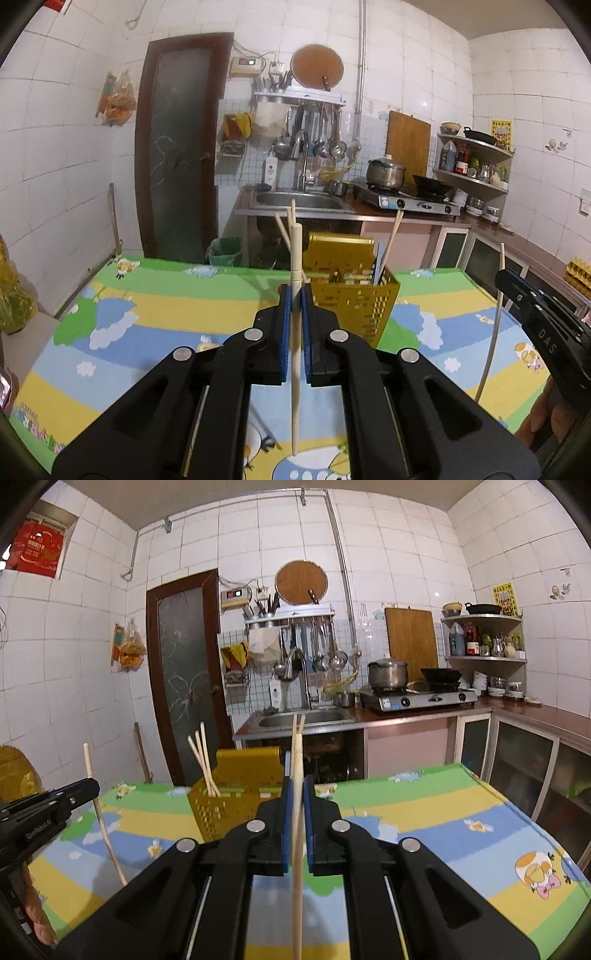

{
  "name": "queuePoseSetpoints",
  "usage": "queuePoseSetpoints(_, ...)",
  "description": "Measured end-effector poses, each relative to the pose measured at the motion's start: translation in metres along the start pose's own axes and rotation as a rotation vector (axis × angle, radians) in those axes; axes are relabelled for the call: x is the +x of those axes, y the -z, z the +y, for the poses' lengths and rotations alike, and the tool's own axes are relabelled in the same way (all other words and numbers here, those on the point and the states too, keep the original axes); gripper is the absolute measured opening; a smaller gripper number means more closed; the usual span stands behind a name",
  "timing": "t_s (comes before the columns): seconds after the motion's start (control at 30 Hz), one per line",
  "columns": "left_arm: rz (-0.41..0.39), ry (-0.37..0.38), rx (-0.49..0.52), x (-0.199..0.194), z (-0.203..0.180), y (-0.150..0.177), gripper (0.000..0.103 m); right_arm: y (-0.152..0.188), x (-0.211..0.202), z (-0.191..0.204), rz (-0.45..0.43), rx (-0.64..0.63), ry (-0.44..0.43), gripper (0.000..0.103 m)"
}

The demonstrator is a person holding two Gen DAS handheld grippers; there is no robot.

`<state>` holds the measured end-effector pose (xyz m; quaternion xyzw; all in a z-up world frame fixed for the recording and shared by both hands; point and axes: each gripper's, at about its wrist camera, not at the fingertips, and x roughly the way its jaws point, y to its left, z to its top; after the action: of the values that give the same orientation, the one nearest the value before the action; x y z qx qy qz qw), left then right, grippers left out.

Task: Organize utensils
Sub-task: 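Carry both chopsticks up over the yellow holder with both tools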

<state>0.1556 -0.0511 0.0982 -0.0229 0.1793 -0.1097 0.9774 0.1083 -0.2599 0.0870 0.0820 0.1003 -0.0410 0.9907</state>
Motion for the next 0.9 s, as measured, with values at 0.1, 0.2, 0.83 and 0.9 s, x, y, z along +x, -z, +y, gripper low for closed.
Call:
queuePoseSetpoints(0.1,-0.031,0.003,0.002,0.004,0.001,-0.02,0.004,-0.016,0.007,-0.001,-0.038,0.009,-0.01,0.006)
queuePoseSetpoints(0.2,-0.072,0.012,0.001,0.008,0.002,-0.045,0.004,-0.036,0.016,-0.003,-0.074,0.021,-0.022,0.006)
queuePoseSetpoints(0.83,-0.21,0.056,-0.057,0.121,-0.009,-0.128,0.004,-0.108,0.129,0.008,-0.264,0.08,-0.079,0.006)
queuePoseSetpoints(0.9,-0.186,0.06,-0.054,0.137,-0.011,-0.119,0.004,-0.098,0.142,0.01,-0.271,0.07,-0.081,0.006)
